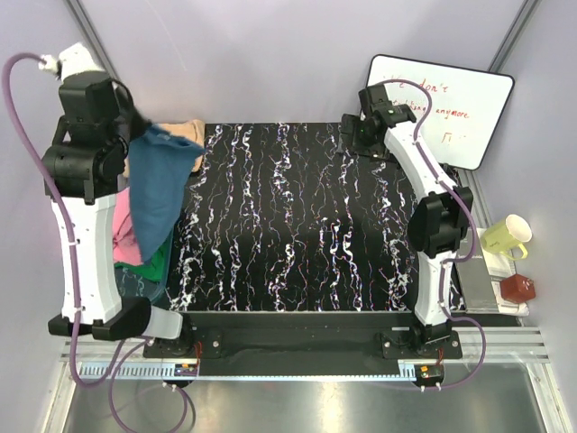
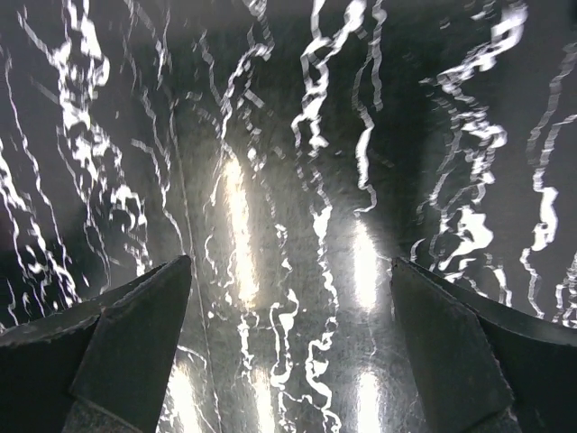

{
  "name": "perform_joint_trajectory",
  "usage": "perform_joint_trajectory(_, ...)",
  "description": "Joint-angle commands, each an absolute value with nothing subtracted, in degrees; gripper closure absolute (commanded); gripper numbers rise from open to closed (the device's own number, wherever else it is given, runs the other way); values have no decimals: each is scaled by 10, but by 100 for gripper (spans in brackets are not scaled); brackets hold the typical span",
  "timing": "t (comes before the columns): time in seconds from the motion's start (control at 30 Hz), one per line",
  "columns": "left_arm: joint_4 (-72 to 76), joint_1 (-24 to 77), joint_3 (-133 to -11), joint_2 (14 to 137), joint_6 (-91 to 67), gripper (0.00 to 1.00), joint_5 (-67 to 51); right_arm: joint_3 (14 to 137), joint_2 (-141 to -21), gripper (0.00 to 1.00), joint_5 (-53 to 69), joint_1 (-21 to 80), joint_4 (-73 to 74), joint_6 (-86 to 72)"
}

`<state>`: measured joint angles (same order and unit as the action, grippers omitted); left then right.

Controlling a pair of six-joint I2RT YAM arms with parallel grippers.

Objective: Fold and stack the t-shirts
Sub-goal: Move the tshirt to the center of the board

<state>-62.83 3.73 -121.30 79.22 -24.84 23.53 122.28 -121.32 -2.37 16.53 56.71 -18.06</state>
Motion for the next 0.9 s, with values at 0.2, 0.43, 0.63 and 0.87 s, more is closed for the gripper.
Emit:
perform_joint_trajectory(0.2, -526, 206, -1469, 1059, -305, 100, -307, 1256, -1162, 0, -67, 51, 569, -213)
perform_joint_trajectory(0.43, -297, 283, -1448, 1115, -455, 100, -523, 1248, -1146, 0, -94, 40, 569, -180)
perform_joint_trajectory(0.63, -172, 257, -1362, 1073, -534, 100, -555, 1213, -1143, 0, -87, 40, 565, -180)
perform_joint_trajectory(0.87, -212, 157, -893, 961, -489, 100, -539, 1213, -1161, 0, -83, 39, 565, -171)
